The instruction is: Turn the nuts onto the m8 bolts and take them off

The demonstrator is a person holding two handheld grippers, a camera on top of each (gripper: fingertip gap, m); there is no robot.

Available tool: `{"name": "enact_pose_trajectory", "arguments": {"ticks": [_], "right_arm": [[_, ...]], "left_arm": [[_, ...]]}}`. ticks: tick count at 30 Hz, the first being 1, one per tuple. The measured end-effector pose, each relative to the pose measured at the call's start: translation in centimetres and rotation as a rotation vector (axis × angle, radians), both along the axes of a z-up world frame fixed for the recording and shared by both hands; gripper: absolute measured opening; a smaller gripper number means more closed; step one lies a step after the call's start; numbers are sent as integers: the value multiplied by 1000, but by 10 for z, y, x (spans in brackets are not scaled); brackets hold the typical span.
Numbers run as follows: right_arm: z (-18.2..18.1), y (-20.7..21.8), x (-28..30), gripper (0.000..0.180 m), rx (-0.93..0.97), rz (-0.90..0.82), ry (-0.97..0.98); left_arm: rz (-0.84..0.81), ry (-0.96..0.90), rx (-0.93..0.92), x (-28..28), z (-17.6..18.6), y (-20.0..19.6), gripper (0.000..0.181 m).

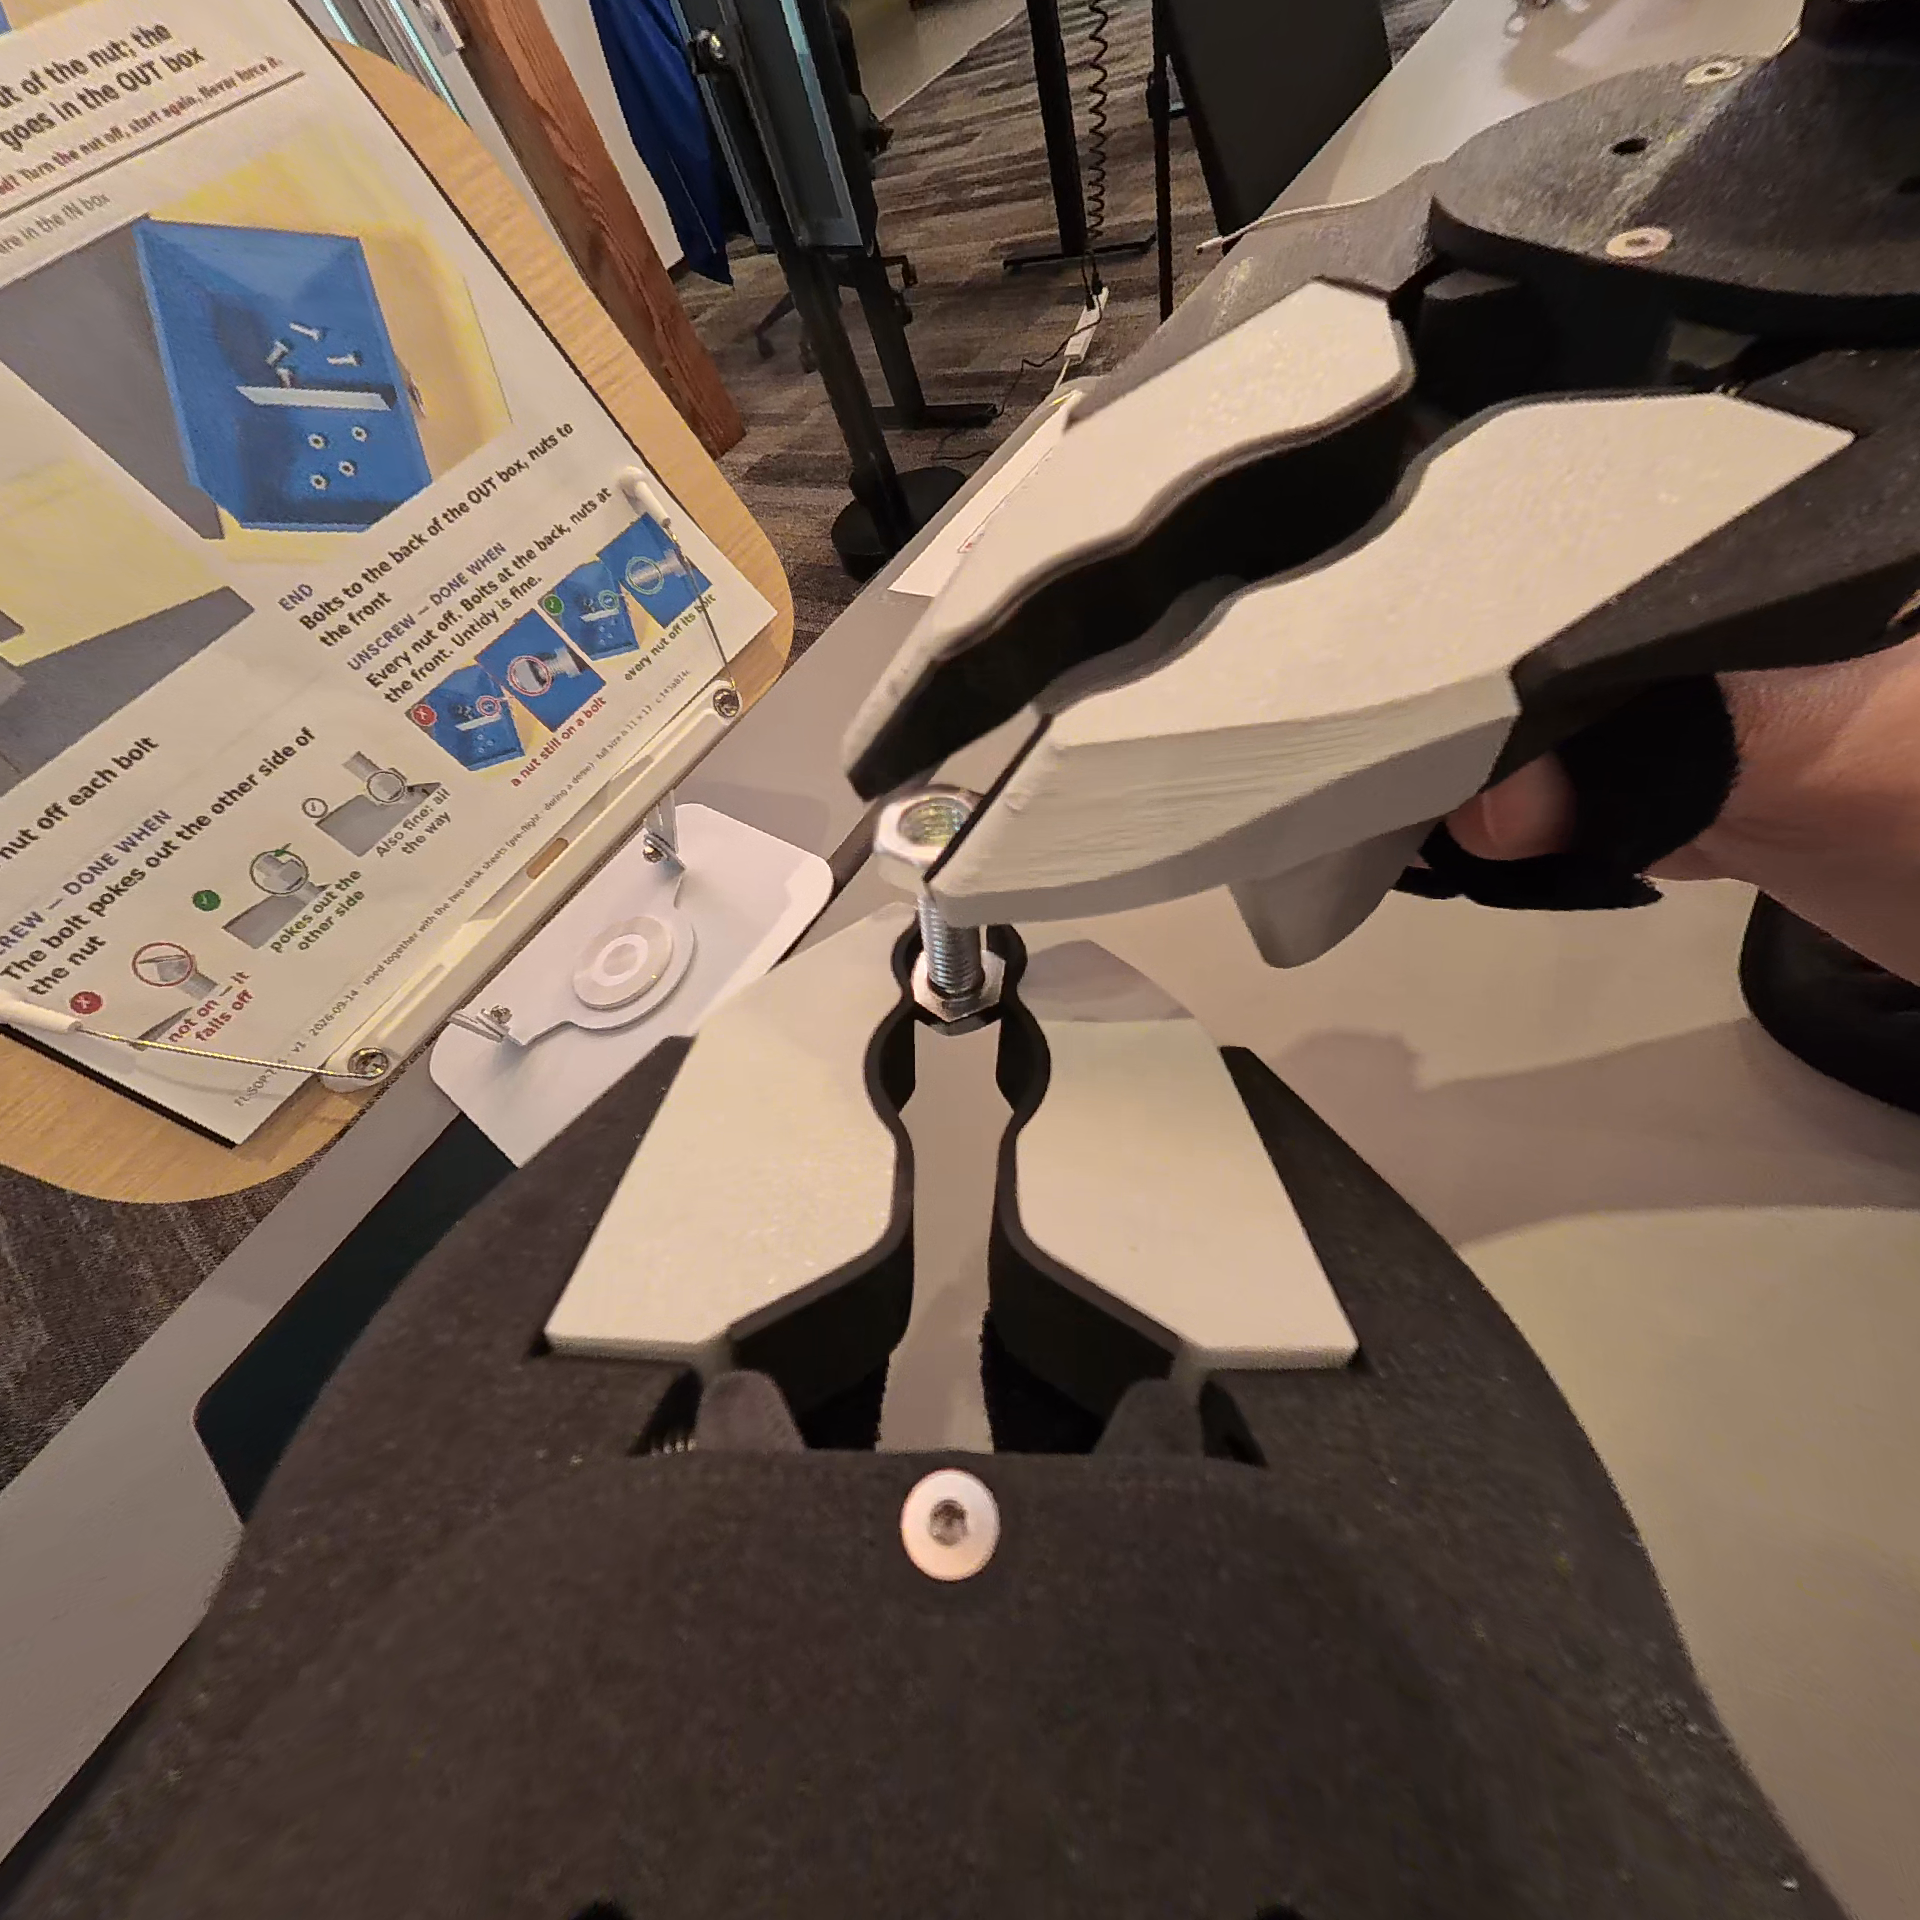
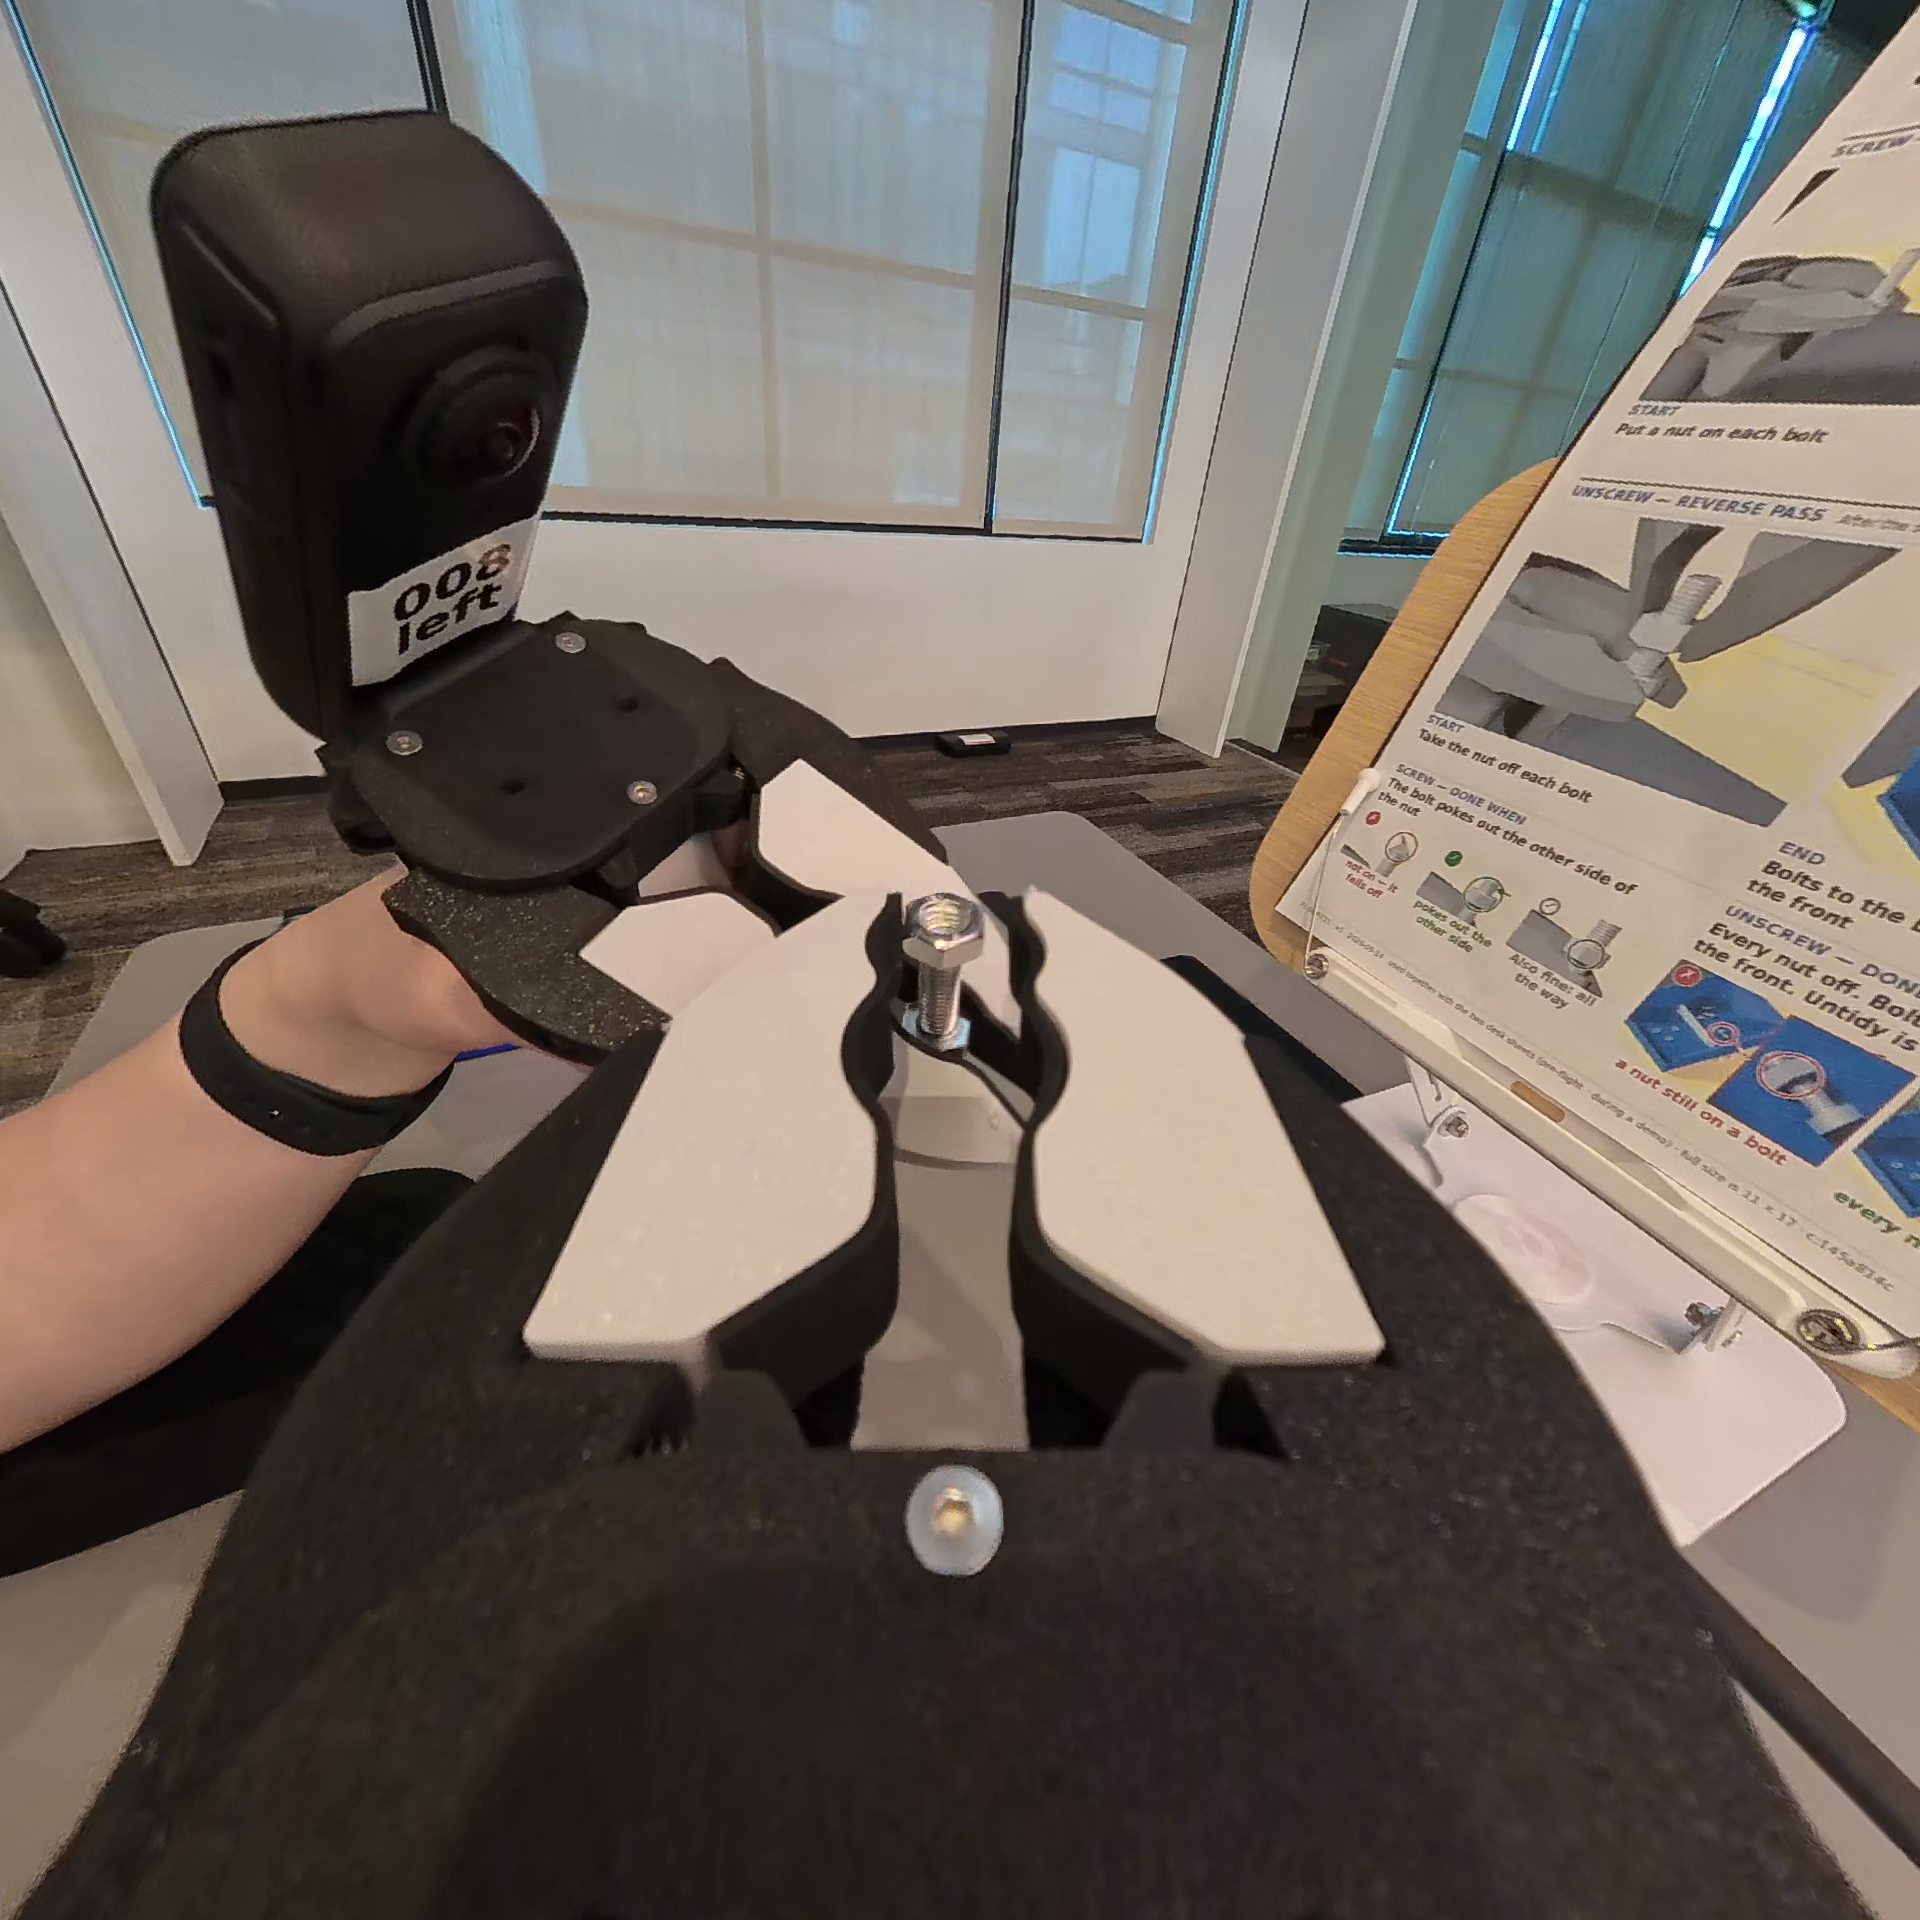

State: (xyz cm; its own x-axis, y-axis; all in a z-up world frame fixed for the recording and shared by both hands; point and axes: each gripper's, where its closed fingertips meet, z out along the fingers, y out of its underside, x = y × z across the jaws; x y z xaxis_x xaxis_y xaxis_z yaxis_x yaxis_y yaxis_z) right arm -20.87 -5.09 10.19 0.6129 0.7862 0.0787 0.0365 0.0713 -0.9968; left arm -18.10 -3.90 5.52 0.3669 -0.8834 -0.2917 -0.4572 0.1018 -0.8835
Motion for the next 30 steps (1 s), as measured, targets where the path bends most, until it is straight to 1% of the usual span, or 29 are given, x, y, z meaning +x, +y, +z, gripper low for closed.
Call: {"name": "enact_pose_trajectory", "arguments": {"ticks": [3,6,9,10,13,20,30], "right_arm": [[2,-2,1,23,15,12,-6],[8,-6,4,31,35,42,-9],[16,-21,5,33,52,163,11],[17,-26,5,36,56,205,9],[12,-32,7,42,75,263,-41],[1,-34,1,42,114,288,-107],[0,-40,-1,37,135,314,-129]], "left_arm": [[-21,-3,-11,1,0,-4,10],[-33,-1,-13,1,0,-5,11],[-70,7,-15,1,-1,-9,10],[-87,9,-14,2,-2,-11,10],[-125,-1,-11,3,0,-16,10],[-188,7,16,8,1,-28,10],[-183,-2,20,7,3,-28,10]]}}
